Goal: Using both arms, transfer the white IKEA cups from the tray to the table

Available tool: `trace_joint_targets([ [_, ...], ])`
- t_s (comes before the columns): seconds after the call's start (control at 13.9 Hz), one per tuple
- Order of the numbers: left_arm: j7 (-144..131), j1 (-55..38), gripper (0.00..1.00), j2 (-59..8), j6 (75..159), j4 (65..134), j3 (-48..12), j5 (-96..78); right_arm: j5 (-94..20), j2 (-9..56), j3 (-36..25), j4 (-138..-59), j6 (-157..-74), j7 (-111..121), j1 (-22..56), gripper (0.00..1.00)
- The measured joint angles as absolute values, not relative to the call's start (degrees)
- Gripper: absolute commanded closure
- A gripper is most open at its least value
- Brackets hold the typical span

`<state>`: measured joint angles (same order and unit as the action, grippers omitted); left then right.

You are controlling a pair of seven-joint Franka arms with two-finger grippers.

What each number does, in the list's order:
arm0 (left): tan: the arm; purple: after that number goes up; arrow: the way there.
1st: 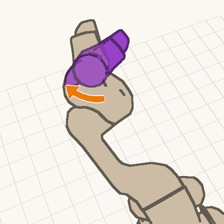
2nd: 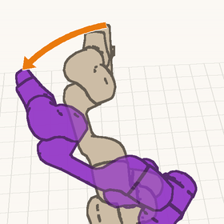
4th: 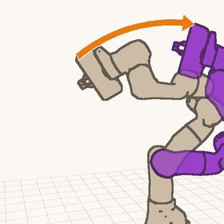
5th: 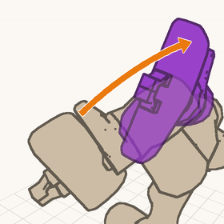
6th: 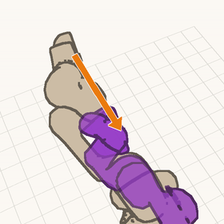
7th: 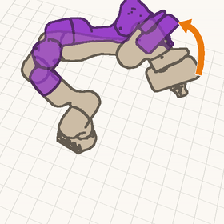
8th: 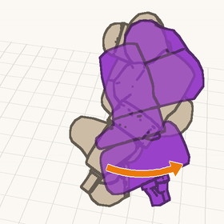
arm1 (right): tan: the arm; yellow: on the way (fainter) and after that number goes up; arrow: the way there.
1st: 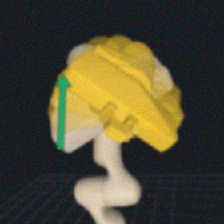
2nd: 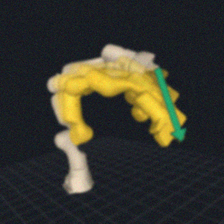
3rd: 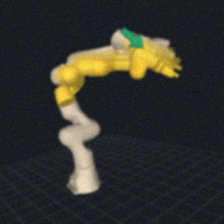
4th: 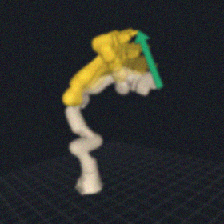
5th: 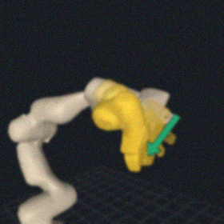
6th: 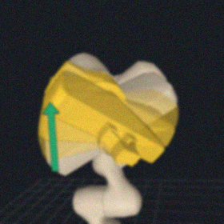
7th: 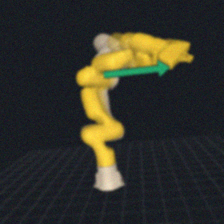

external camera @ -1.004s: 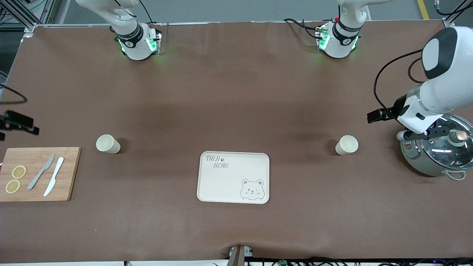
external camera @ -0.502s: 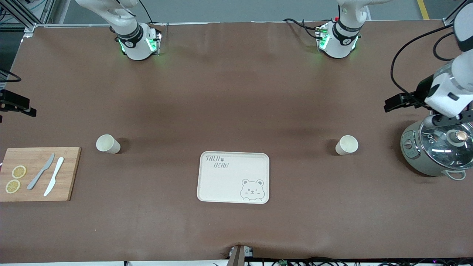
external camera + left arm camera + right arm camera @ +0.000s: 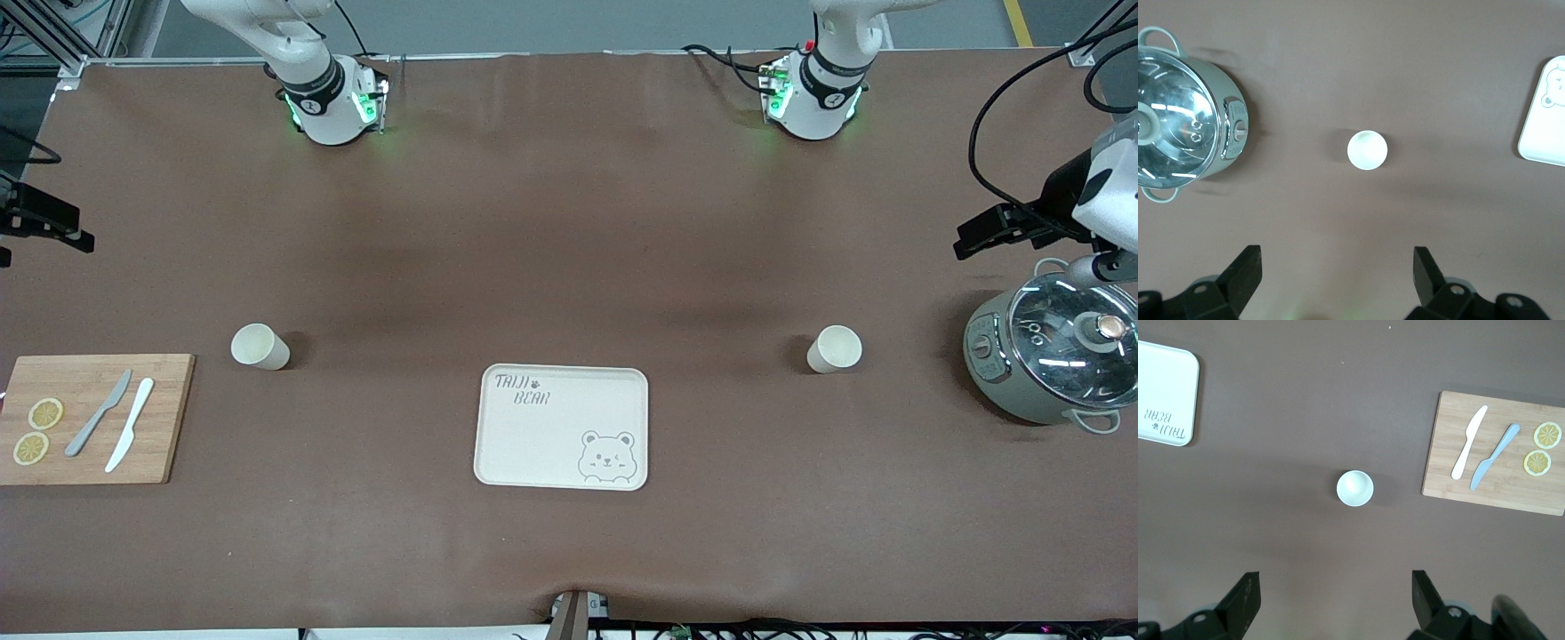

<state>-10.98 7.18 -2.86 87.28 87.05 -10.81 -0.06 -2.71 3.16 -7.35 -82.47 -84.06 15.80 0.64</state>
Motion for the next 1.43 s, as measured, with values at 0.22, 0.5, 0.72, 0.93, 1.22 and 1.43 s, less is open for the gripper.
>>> trace_joint_targets([
  [0.22, -7.64, 5.83, 0.00, -0.85, 87.21, 86.81, -10.41, 2.31, -1.82, -2.07, -7.56, -88.19, -84.49, 15.80, 0.50, 0.00],
  [0.5, -7.11, 1.22, 0.00, 2.09, 86.36, 87.92, -6.49, 3.06, 2.56, -2.89, -7.06, -87.49, -85.32, 15.80, 0.75, 0.00],
  [0.72, -7.04, 0.44, 0.00, 3.80, 86.36, 89.39, -5.55, 3.06, 2.66, -2.88, -6.76, -87.51, -85.17, 15.42, 1.23, 0.00],
  [0.93, -7.04, -0.14, 0.00, 5.95, 86.36, 91.52, -5.52, 3.03, 2.41, -2.88, -6.60, -87.59, -85.11, 15.10, 1.34, 0.00],
  [1.22, -7.04, -0.62, 0.00, 7.57, 86.38, 93.55, -5.49, 3.02, 2.41, -2.88, -6.57, -87.59, -85.21, 15.00, 1.67, 0.00],
  [1.43, -7.04, -0.61, 0.00, 7.56, 86.40, 93.81, -5.37, 3.02, 2.41, -2.88, -6.62, -87.59, -85.21, 15.00, 1.67, 0.00],
])
